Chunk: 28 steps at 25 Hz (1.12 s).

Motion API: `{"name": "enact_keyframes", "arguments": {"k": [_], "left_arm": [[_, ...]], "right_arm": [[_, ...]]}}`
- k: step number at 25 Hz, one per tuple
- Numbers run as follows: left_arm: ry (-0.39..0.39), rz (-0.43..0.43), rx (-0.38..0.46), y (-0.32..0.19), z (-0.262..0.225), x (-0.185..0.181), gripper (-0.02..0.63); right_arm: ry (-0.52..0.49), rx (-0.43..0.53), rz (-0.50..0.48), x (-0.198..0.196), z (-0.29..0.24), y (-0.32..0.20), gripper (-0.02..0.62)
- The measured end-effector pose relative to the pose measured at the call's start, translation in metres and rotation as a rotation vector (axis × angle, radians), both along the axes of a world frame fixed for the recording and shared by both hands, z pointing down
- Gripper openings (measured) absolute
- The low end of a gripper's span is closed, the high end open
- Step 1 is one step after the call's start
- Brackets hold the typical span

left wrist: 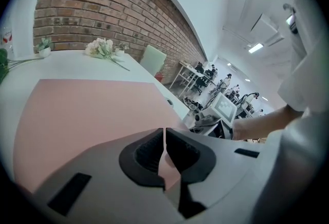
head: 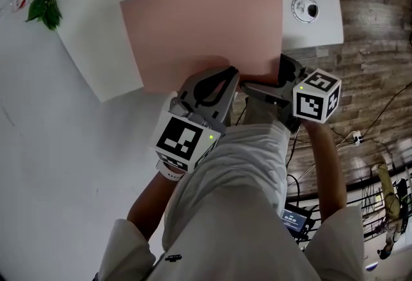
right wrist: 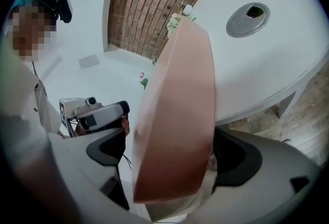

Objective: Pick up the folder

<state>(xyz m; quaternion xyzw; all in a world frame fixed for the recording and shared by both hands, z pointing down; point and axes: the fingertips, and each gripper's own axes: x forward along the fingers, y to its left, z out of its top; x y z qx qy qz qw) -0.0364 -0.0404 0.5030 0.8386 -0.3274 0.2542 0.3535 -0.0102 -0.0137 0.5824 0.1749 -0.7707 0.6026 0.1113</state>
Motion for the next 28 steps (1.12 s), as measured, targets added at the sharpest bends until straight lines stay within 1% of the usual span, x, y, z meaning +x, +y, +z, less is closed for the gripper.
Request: {"name": "enact_keyframes", "arguments": {"k": [4,8,11,13,16,20,28], "left_arm": [[0.007,-0.012,0.006,-0.004,-0.001,-0.002,0.031],[0.005,-0.027,0.001,-0.006,-0.001,-0.008,0.031],[0.005,-0.036,-0.003,-0.009,0.001,-0.011,0.031],[0.008,-0.039,-0.007,-0.01,0.002,-0.012,0.031],[0.013,-0.04,-0.01,-0.012,0.003,-0.011,0.031],[0.022,-0.035,-0.006,-0.012,0.003,-0.01,0.031],[0.01,-0.038,0.005,-0.012,-0.002,-0.012,0.031]], "right_arm": [[-0.027,-0.031,-0.042,-0.014,0.004,0.002,0.529],[-0.018,-0.037,-0.073,-0.021,0.006,0.004,0.537],[-0.017,-0.058,-0.058,-0.019,0.007,0.003,0.508],[-0.017,-0.087,-0.033,-0.017,0.009,0.001,0.473],[-0.004,-0.11,-0.021,-0.015,0.01,-0.001,0.453],[-0.01,-0.11,-0.007,-0.016,0.009,0.0,0.437],[-0.005,-0.101,0.01,-0.015,0.001,0.006,0.423]]}}
